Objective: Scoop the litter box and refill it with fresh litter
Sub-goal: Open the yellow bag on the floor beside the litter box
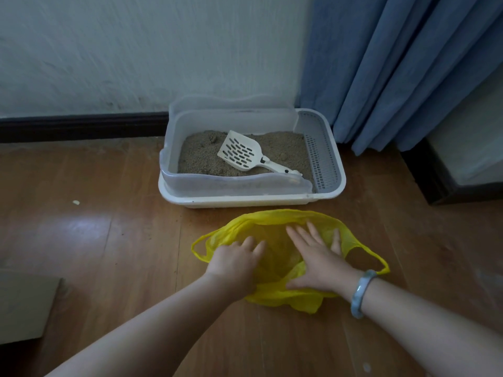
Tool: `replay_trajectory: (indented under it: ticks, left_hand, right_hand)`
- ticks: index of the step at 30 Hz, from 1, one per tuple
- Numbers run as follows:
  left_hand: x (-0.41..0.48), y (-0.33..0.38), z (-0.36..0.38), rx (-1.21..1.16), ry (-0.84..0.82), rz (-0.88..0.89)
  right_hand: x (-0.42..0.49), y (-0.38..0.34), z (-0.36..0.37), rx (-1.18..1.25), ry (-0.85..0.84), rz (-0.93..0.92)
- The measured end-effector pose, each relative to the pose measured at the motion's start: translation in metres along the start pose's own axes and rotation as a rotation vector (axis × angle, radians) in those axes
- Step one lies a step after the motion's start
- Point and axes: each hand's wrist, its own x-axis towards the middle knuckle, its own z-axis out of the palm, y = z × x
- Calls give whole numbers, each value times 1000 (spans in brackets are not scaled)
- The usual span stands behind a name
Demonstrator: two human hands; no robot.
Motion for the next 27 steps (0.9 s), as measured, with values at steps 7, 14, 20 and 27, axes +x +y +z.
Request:
replay_trajectory:
  ticks: [7,14,20,27]
  left_hand:
    - [9,-2,16,284,251,425]
    - [19,-23,24,364,-76,70]
    - [8,-47,41,326,-148,-107]
    - [9,-33,23,137,211,17]
  right_hand:
    - [7,-10,6,-64,375,-223]
    - [7,4,9,-183,153,-163]
    - [12,28,18,-170,85,-170]
    - [24,31,15,-51,117,-252]
